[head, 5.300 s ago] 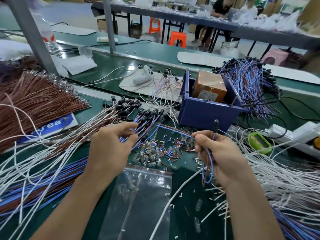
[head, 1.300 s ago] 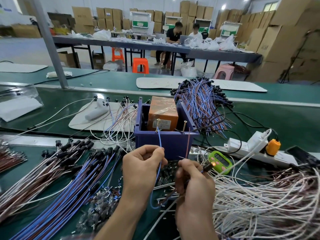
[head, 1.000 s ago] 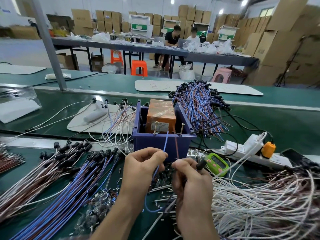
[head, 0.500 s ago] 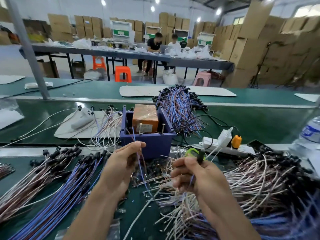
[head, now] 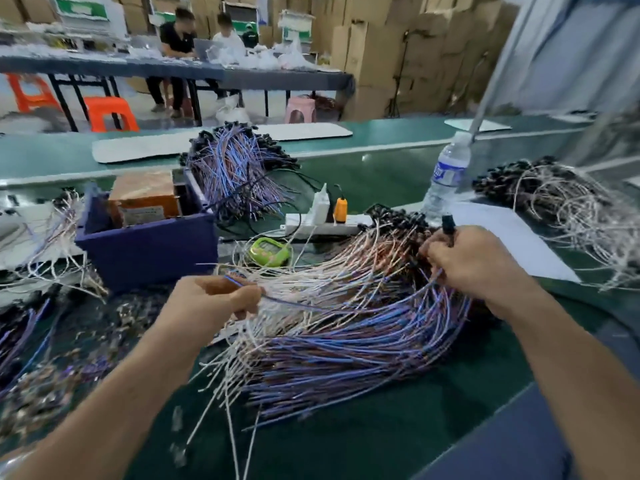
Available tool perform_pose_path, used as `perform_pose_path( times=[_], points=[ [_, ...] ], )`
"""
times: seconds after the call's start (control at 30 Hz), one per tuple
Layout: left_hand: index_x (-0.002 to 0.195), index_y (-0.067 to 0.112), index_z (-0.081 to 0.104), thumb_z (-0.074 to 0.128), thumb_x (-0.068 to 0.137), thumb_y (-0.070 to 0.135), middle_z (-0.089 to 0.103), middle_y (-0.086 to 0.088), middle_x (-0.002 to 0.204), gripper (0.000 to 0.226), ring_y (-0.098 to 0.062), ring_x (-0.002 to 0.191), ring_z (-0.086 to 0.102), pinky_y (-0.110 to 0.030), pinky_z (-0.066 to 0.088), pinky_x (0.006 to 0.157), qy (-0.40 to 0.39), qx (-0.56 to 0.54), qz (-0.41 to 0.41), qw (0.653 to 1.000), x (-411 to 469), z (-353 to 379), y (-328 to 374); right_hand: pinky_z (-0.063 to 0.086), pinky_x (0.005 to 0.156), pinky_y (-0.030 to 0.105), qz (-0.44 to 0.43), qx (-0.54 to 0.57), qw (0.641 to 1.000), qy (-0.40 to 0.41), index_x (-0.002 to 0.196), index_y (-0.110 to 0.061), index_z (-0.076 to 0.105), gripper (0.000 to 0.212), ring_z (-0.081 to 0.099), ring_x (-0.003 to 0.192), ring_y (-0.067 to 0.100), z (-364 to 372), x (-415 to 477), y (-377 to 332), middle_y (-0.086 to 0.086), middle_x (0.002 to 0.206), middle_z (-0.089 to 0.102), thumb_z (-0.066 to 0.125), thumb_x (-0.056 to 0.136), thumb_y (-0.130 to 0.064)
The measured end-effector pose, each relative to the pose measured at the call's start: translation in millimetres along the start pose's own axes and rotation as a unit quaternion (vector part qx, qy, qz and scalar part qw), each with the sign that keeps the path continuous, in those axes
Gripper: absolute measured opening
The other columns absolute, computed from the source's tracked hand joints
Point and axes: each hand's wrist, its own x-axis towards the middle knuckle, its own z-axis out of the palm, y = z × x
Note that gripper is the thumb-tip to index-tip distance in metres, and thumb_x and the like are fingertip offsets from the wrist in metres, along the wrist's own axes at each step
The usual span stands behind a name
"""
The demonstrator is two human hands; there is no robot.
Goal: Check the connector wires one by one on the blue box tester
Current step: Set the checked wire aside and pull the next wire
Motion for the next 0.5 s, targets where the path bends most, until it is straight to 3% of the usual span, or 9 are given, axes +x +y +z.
perform_pose_path(
  times=[0.1, 0.2, 0.27, 0.37, 0.43, 0.5],
  points=[
    [0.073, 0.035, 0.081, 0.085, 0.079, 0.027, 0.074, 0.007, 0.064, 0.011, -0.001, 0.049, 0.059, -0.016, 0.045, 0.051, -0.036, 0.147, 0.013, 0.988, -8, 20, 2, 0.050, 0.076, 0.035, 0.008, -0.094, 0.995, 0.020, 0.103, -0.007, 0.067, 0.027, 0.064, 0.088, 0.032, -5, 5, 3, 0.016, 0.096, 0.071, 0.070, 0.087, -0.029],
    [0.072, 0.051, 0.075, 0.083, 0.072, 0.040, 0.070, 0.021, 0.063, 0.014, 0.004, 0.058, 0.064, -0.012, 0.043, 0.048, -0.027, 0.279, 0.048, 0.959, -14, 38, 2, 0.048, 0.084, 0.038, -0.025, -0.128, 0.990, 0.048, 0.140, -0.013, 0.048, 0.065, 0.062, 0.103, 0.037, 2, 5, 8, 0.015, 0.109, 0.069, 0.077, 0.084, -0.029],
    [0.068, 0.050, 0.074, 0.082, 0.071, 0.043, 0.067, 0.025, 0.061, 0.011, 0.005, 0.064, 0.063, -0.009, 0.038, 0.045, -0.014, 0.318, 0.079, 0.945, -15, 49, 2, 0.046, 0.075, 0.038, -0.040, -0.162, 0.983, 0.072, 0.149, -0.017, 0.037, 0.081, 0.065, 0.098, 0.038, 9, 5, 13, 0.014, 0.102, 0.069, 0.080, 0.082, -0.035],
    [0.065, 0.045, 0.074, 0.083, 0.072, 0.044, 0.069, 0.027, 0.079, 0.011, -0.001, 0.091, 0.056, -0.025, 0.045, 0.074, -0.008, 0.360, 0.114, 0.926, -11, 56, -4, 0.039, 0.068, 0.036, -0.041, -0.243, 0.966, 0.085, 0.153, -0.024, 0.029, 0.088, 0.067, 0.095, 0.038, 16, 4, 16, 0.013, 0.101, 0.071, 0.078, 0.083, -0.044],
    [0.078, 0.047, 0.076, 0.087, 0.070, 0.044, 0.063, 0.034, 0.099, 0.014, -0.005, 0.109, 0.049, -0.032, 0.043, 0.093, -0.013, 0.362, 0.127, 0.923, -11, 54, -6, 0.039, 0.067, 0.036, -0.057, -0.255, 0.959, 0.110, 0.153, -0.026, 0.030, 0.085, 0.068, 0.089, 0.037, 17, 1, 15, 0.012, 0.094, 0.071, 0.077, 0.085, -0.044],
    [0.109, 0.054, 0.072, 0.092, 0.064, 0.043, 0.053, 0.039, 0.112, 0.050, 0.000, 0.117, 0.043, -0.033, 0.039, 0.103, -0.003, 0.342, 0.123, 0.932, -13, 46, -7, 0.040, 0.065, 0.037, -0.086, -0.235, 0.955, 0.161, 0.150, -0.026, 0.036, 0.079, 0.068, 0.080, 0.037, 20, -7, 12, 0.010, 0.080, 0.069, 0.078, 0.085, -0.042]
  ],
)
